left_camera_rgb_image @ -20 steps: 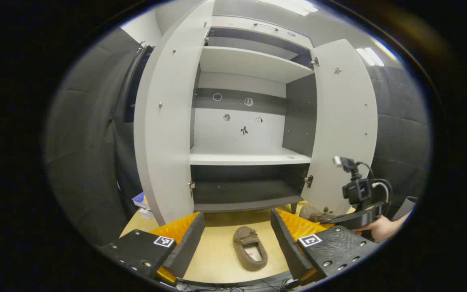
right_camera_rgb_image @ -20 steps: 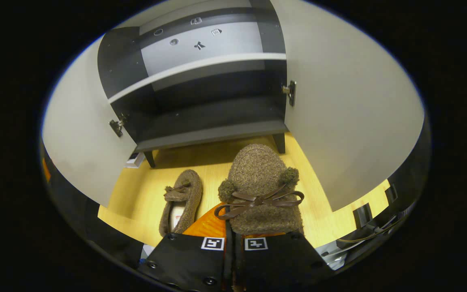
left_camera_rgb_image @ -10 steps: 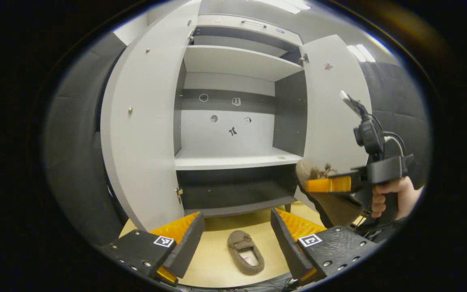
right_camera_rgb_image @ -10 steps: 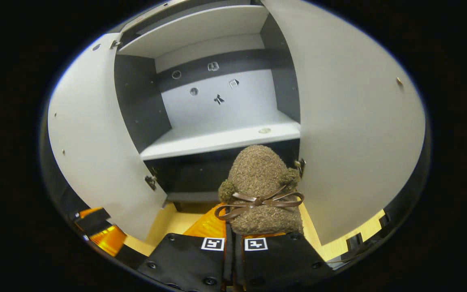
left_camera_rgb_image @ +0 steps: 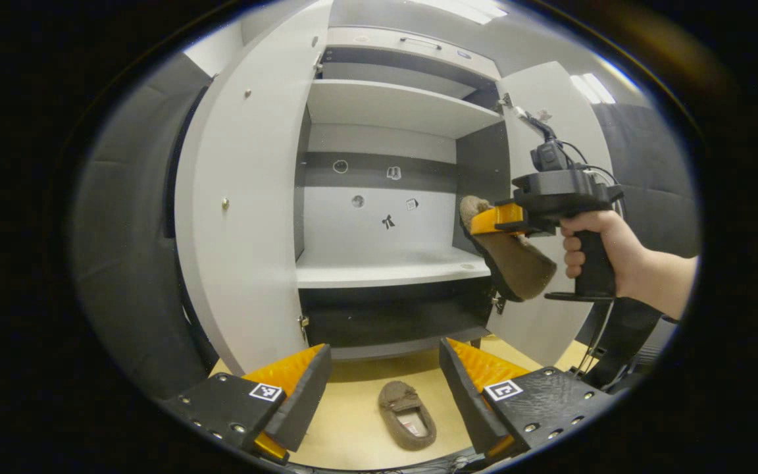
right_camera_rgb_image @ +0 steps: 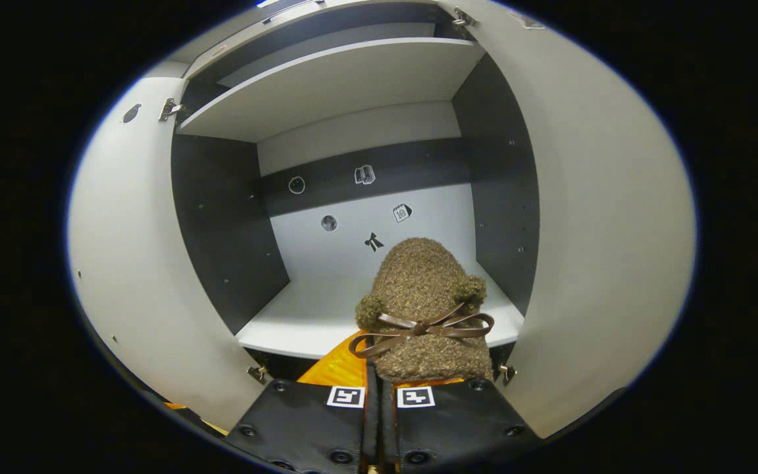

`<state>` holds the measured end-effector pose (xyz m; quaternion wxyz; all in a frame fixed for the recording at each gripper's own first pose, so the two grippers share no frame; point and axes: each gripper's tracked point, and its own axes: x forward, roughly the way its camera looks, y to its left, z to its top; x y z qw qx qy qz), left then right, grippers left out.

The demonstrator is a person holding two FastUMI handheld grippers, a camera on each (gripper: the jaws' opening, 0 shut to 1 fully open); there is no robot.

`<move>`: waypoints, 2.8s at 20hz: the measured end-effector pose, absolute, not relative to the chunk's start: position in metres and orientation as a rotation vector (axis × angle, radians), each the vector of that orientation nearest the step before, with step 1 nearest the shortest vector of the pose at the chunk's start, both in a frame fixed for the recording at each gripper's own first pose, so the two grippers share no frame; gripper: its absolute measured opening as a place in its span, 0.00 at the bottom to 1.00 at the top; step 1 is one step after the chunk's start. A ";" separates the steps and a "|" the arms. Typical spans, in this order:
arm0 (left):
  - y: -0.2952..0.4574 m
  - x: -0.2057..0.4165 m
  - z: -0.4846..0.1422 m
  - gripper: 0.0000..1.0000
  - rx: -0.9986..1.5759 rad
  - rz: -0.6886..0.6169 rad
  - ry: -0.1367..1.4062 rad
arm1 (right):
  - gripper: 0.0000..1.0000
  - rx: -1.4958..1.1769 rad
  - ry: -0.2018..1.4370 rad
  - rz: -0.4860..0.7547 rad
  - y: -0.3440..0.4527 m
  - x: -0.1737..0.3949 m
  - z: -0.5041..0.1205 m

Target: Grab one shoe with the right hand and put it into the shoe cabinet, grab the other shoe with the left hand and put it into the shoe cabinet; then close the right door with the right hand and the left door with the left hand.

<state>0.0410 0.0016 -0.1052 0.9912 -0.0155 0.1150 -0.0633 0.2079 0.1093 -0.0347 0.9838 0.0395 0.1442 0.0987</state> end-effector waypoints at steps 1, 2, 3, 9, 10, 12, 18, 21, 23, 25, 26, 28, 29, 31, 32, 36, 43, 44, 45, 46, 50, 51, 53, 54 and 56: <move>0.001 0.044 -0.102 1.00 -0.040 -0.122 0.231 | 0.02 0.073 0.283 0.197 0.109 0.220 -0.032; -0.001 0.047 -0.099 1.00 -0.045 -0.116 0.230 | 0.02 0.072 0.275 0.197 0.109 0.234 -0.028; -0.001 0.051 -0.094 1.00 -0.042 -0.109 0.226 | 0.02 0.076 0.272 0.200 0.111 0.247 -0.025; -0.008 0.081 -0.058 1.00 -0.032 -0.051 0.163 | 0.04 0.113 0.226 0.189 0.116 0.332 -0.009; -0.007 0.085 -0.055 1.00 -0.034 -0.033 0.161 | 0.04 0.108 0.230 0.190 0.115 0.344 -0.010; -0.005 0.089 -0.049 1.00 -0.060 0.010 0.172 | 0.04 0.088 0.249 0.196 0.118 0.366 -0.017; 0.008 0.083 -0.019 0.99 -0.041 0.140 0.137 | 0.05 0.093 0.347 0.199 0.124 0.410 -0.054; 0.005 0.076 -0.018 0.94 -0.045 0.179 0.141 | 0.08 0.112 0.394 0.205 0.131 0.421 -0.066; 0.006 0.073 -0.019 0.94 -0.034 0.205 0.150 | 0.06 0.120 0.418 0.202 0.133 0.424 -0.072; 0.005 0.071 -0.021 0.94 -0.019 0.224 0.156 | 0.10 0.138 0.452 0.221 0.139 0.425 -0.079; 0.003 0.070 -0.025 0.94 -0.015 0.229 0.163 | 0.12 0.151 0.485 0.232 0.141 0.423 -0.085; 0.003 0.065 -0.033 0.94 -0.006 0.249 0.175 | 0.14 0.181 0.555 0.258 0.147 0.417 -0.096; 0.002 0.063 -0.036 1.00 -0.008 0.257 0.179 | 0.31 0.188 0.581 0.275 0.150 0.414 -0.100; 0.001 0.060 -0.036 1.00 -0.017 0.270 0.177 | 0.31 0.212 0.605 0.334 0.162 0.404 -0.098; 0.000 0.059 -0.036 0.94 -0.017 0.277 0.176 | 0.40 0.214 0.610 0.343 0.164 0.399 -0.095; -0.007 0.055 -0.039 1.00 -0.029 0.270 0.170 | 0.74 0.211 0.633 0.390 0.172 0.373 -0.087; -0.007 0.045 -0.036 0.94 -0.011 0.160 0.151 | 0.96 -0.029 0.544 0.293 0.141 0.317 -0.077; -0.006 0.042 -0.038 1.00 -0.011 0.135 0.150 | 0.96 -0.048 0.515 0.281 0.138 0.307 -0.071; -0.004 0.035 -0.042 0.89 -0.010 0.109 0.153 | 0.96 -0.062 0.482 0.267 0.133 0.297 -0.065; -0.002 0.032 -0.048 0.89 -0.005 0.089 0.161 | 0.96 -0.070 0.456 0.252 0.128 0.284 -0.061; -0.006 0.028 -0.077 0.89 0.009 -0.005 0.204 | 0.96 -0.022 0.384 0.211 0.105 0.221 -0.053; -0.010 0.029 -0.085 1.00 0.012 -0.035 0.215 | 0.96 -0.005 0.377 0.194 0.097 0.203 -0.055; -0.016 0.029 -0.094 1.00 0.024 -0.086 0.228 | 0.92 0.027 0.337 0.151 0.080 0.170 -0.057; -0.019 0.029 -0.102 1.00 0.022 -0.109 0.239 | 0.92 0.033 0.322 0.129 0.072 0.152 -0.062; -0.028 0.030 -0.125 0.89 -0.002 -0.160 0.277 | 0.92 0.036 0.299 0.081 0.054 0.117 -0.071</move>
